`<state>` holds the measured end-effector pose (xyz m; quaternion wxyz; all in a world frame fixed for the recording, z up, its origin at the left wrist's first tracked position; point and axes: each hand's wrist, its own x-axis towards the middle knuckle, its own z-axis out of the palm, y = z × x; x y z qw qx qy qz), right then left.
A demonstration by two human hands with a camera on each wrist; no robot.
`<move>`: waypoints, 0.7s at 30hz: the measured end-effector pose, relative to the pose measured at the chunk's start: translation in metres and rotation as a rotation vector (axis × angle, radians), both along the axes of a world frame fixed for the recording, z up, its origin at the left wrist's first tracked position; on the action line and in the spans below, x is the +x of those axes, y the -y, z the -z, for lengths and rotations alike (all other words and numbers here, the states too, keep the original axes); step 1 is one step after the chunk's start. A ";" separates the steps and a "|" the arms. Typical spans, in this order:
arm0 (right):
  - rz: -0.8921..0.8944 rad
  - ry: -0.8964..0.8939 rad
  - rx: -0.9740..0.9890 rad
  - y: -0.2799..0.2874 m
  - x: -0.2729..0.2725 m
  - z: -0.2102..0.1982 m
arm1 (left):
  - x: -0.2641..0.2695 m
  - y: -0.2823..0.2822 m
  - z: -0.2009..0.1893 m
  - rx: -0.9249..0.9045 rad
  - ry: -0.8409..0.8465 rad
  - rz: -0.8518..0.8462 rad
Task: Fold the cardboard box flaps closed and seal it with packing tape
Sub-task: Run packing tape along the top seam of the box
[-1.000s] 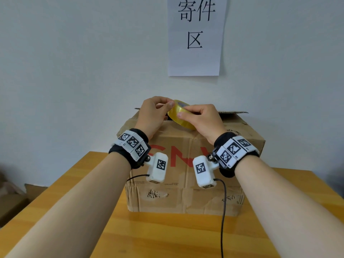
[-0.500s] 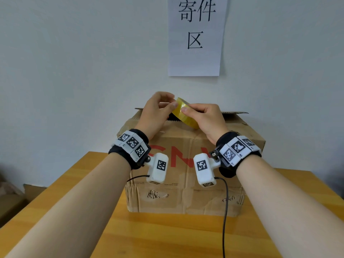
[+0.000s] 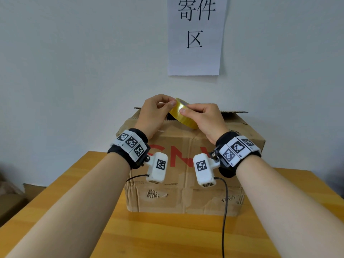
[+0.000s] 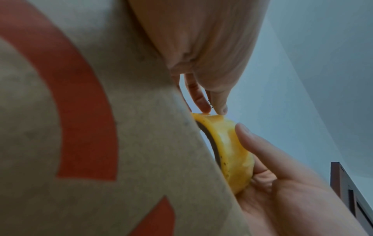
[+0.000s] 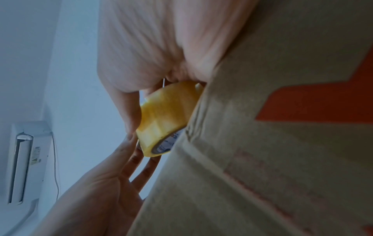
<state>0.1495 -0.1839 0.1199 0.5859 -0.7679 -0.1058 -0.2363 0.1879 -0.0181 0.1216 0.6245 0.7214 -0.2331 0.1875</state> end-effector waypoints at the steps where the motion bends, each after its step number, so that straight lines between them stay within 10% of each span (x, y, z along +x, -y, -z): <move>1: 0.000 -0.001 0.003 0.000 0.000 0.000 | 0.000 0.000 0.000 0.009 -0.002 0.006; 21: 0.049 -0.003 0.109 0.000 0.004 -0.002 | 0.003 -0.001 0.003 0.064 0.124 0.011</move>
